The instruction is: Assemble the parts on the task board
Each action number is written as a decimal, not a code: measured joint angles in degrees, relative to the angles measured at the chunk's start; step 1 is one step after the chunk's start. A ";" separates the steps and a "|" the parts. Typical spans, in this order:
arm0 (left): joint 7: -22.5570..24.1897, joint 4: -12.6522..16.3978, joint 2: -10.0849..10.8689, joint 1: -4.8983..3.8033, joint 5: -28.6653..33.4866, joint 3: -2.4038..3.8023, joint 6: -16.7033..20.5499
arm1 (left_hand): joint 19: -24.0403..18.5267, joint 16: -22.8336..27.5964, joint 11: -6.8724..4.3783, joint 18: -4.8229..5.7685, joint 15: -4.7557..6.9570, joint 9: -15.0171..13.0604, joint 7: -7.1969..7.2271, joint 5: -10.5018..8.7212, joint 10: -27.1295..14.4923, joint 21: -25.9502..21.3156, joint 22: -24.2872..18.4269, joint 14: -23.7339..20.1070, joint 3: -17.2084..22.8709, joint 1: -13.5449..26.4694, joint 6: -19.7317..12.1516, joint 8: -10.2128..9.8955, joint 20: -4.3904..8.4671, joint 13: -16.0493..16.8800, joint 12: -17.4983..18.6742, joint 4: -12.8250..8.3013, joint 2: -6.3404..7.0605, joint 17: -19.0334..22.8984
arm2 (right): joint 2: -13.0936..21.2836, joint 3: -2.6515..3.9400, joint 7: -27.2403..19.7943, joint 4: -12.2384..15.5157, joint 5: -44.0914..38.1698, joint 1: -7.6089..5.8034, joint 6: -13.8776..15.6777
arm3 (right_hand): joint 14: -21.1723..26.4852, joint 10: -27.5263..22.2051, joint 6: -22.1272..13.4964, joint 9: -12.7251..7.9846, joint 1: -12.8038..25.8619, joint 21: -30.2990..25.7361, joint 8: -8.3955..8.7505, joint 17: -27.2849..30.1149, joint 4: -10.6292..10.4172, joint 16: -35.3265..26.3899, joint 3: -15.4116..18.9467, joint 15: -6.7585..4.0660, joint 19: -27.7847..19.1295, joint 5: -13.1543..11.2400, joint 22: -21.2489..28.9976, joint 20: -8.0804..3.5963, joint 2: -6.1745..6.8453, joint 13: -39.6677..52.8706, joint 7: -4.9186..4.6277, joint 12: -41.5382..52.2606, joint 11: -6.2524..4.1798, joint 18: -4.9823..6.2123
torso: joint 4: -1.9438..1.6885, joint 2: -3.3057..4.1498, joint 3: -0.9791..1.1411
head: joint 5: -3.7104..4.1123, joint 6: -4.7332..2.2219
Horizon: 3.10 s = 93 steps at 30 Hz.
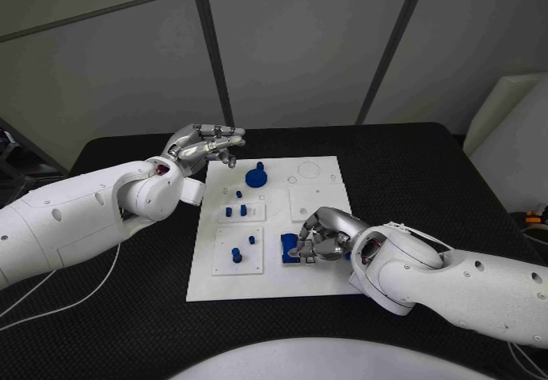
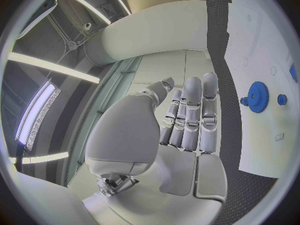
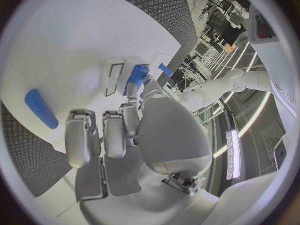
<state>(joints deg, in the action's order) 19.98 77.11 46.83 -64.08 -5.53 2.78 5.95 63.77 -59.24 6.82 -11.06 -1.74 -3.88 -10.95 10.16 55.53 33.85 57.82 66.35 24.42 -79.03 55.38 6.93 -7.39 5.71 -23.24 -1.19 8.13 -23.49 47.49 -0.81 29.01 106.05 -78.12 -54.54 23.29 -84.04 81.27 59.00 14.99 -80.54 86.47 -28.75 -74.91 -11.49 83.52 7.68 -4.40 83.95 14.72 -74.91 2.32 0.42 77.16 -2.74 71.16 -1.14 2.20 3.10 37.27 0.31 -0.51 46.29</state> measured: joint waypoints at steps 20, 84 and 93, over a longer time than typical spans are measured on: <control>-0.04 -0.10 0.13 0.04 0.00 0.00 -0.05 | 0.00 0.00 0.00 0.00 0.00 0.00 0.00 0.00 0.00 0.00 0.00 0.00 0.00 0.00 0.00 0.00 0.00 0.01 0.00 0.00 0.00 -0.01 | 6.90 -0.04 -4.53 3.62 1.06 -0.02 2.52 | 0.09 -0.50 -4.41 -1.74 0.81 -1.34 4.22 0.00 -1.66 -0.98 1.49 0.78 -0.09 -0.55 0.00 0.17 -0.34 3.80 -2.42 -1.58 1.39 0.00 | 0.20 -0.09 0.08 | 0.17 -0.14; -0.03 0.13 0.76 1.17 0.00 -0.02 -0.11 | 0.00 0.00 0.00 0.01 -0.20 0.00 0.00 0.00 0.00 0.00 -0.10 -0.20 0.00 0.00 0.00 0.23 0.00 -0.03 0.00 0.00 0.00 0.16 | 9.06 0.44 3.44 0.28 -16.44 0.23 -7.84 | 0.00 -0.91 2.59 -1.52 -4.69 -0.44 11.75 -0.02 -0.51 -0.50 3.57 0.81 0.11 -2.15 0.01 0.76 1.38 1.49 -1.56 -4.07 1.32 0.01 | 0.71 -0.33 -0.01 | 1.87 0.48; -0.03 0.29 1.02 1.17 0.00 -0.02 -0.11 | 0.00 0.00 0.00 0.00 -0.20 0.00 0.00 0.00 0.00 0.00 -0.10 -0.20 0.00 0.00 0.00 0.22 0.00 -0.02 0.00 0.00 0.00 0.16 | 8.38 0.49 5.04 1.04 -21.80 0.43 -10.03 | 0.09 -0.92 2.87 -1.36 -5.74 -0.44 12.67 -0.01 -1.78 -0.50 1.80 0.28 0.11 4.98 -0.02 0.76 0.44 1.44 -1.29 -4.93 1.29 0.01 | 0.72 -0.36 -0.01 | 1.86 0.51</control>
<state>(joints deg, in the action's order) 19.95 77.39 47.85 -62.90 -5.53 2.76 5.84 63.77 -59.24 6.82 -11.05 -1.94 -3.88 -10.95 10.16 55.53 33.85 57.72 66.15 24.42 -79.03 55.38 7.16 -7.38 5.69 -23.24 -1.19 8.13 -23.33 55.88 -0.31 34.05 107.09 -99.92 -54.10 13.26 -83.95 80.35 61.87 13.64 -86.28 86.03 -16.08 -74.92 -13.26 83.02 9.48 -4.13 84.06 19.70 -74.94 3.08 0.87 78.60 -4.03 66.23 0.15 2.21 3.82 36.91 0.31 1.35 46.79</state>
